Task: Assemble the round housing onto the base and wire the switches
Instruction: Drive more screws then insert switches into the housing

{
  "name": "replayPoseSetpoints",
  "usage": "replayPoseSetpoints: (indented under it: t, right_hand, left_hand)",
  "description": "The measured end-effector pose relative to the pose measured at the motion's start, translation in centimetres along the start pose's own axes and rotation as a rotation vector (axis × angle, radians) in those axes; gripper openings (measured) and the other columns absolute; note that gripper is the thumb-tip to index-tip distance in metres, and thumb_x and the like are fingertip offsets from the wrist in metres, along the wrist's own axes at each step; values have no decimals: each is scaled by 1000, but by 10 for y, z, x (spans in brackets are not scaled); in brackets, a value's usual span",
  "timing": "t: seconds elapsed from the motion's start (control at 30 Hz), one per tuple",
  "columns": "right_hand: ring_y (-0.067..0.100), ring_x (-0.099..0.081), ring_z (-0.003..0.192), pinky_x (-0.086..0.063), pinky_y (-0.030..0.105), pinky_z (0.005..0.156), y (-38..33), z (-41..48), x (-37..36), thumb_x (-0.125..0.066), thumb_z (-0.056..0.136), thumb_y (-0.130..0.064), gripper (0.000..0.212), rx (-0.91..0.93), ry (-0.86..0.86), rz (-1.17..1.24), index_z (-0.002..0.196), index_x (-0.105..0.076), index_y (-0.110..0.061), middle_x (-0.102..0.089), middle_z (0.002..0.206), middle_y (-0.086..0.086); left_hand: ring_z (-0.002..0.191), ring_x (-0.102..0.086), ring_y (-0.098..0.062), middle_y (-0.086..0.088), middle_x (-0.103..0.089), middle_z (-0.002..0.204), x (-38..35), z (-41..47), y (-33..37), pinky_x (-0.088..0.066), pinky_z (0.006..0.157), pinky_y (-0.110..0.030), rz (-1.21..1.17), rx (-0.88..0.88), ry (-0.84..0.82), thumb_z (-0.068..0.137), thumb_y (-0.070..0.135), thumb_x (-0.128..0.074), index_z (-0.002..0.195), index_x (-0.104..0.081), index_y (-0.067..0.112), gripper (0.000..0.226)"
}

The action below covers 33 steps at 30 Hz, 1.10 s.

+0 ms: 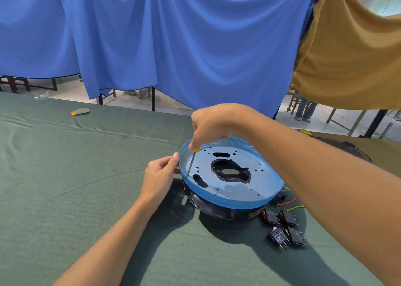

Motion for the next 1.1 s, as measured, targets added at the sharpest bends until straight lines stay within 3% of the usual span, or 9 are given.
replayPoseSetpoints:
  t: [0.07, 0.27, 0.37, 0.53, 0.6, 0.7, 0.87, 1.0, 1.1]
  right_hand:
    - [22, -50, 57, -38, 24, 49, -1, 1, 1, -64, 88, -36, 29, 19, 24, -9, 85, -62, -7, -57, 73, 5]
    - [15, -47, 50, -35, 23, 45, -8, 4, 7, -62, 88, -45, 45, 41, 139, 63, 58, -55, -12, -53, 51, -3]
    - [18, -50, 50, -39, 20, 44, -11, 3, 2, -61, 87, -49, 40, 49, 50, 44, 74, -60, -11, -59, 64, 2]
    - [19, -64, 66, -39, 17, 42, -17, -1, 10, -67, 84, -26, 25, 99, 99, 61, 103, -61, -10, -67, 86, 8]
    - [26, -65, 83, -46, 27, 55, -17, 0, 13, -64, 87, -30, 18, 108, 186, 50, 92, -62, -13, -64, 87, 7]
    - [28, -57, 85, -44, 33, 63, -12, -1, 9, -57, 91, -43, 29, 65, 207, 27, 78, -50, -19, -53, 78, 2]
    - [23, -61, 87, -42, 32, 58, -9, -4, 4, -62, 85, -30, 38, 83, 94, 52, 117, -53, -11, -64, 100, 8]
    - [30, -58, 98, -48, 40, 68, -13, -3, 11, -58, 90, -34, 25, 101, 225, 49, 99, -58, -11, -60, 93, 8]
    - [29, -59, 94, -44, 35, 66, -8, -3, 5, -56, 90, -46, 34, 56, 187, 42, 95, -58, -13, -59, 86, 4]
  left_hand:
    - [76, -71, -5, 7, -77, 79, 0, 0, 0, -50, 76, -36, 5, 5, 6, 102, 33, -50, 73, -78, 32, 41]
    - [79, -72, -7, 7, -77, 81, 0, 0, 0, -55, 87, -46, 17, 22, 3, 102, 34, -49, 83, -78, 27, 35]
    - [81, -73, -13, 4, -77, 82, 0, 0, 0, -54, 89, -51, 5, 19, 3, 101, 33, -50, 82, -79, 25, 35]
    - [81, -73, -15, 3, -77, 81, 0, 1, -2, -53, 89, -54, 4, 20, -2, 101, 34, -50, 80, -79, 25, 37]
    - [81, -73, -15, 3, -77, 81, 0, 1, -3, -54, 88, -55, 4, 21, -1, 101, 35, -50, 80, -79, 25, 37]
    - [80, -73, -15, 3, -77, 81, 0, 2, -2, -55, 86, -54, -3, 16, -2, 101, 34, -51, 79, -79, 25, 37]
    - [79, -73, -13, 4, -77, 80, 1, 2, -2, -55, 85, -50, 5, 6, -3, 101, 33, -51, 80, -79, 23, 37]
    - [80, -72, -14, 4, -77, 81, 0, 2, -3, -56, 80, -43, 12, 5, -4, 101, 35, -50, 82, -79, 24, 37]
    - [80, -72, -14, 4, -77, 81, 0, 2, -3, -53, 77, -38, 9, 0, -8, 102, 34, -50, 81, -78, 24, 36]
Point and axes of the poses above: each hand's wrist, its own z-axis towards the middle knuckle, its own x-axis out of the back of the hand, y = z × x, the point moved 10 cm from there along z, towards the middle knuckle
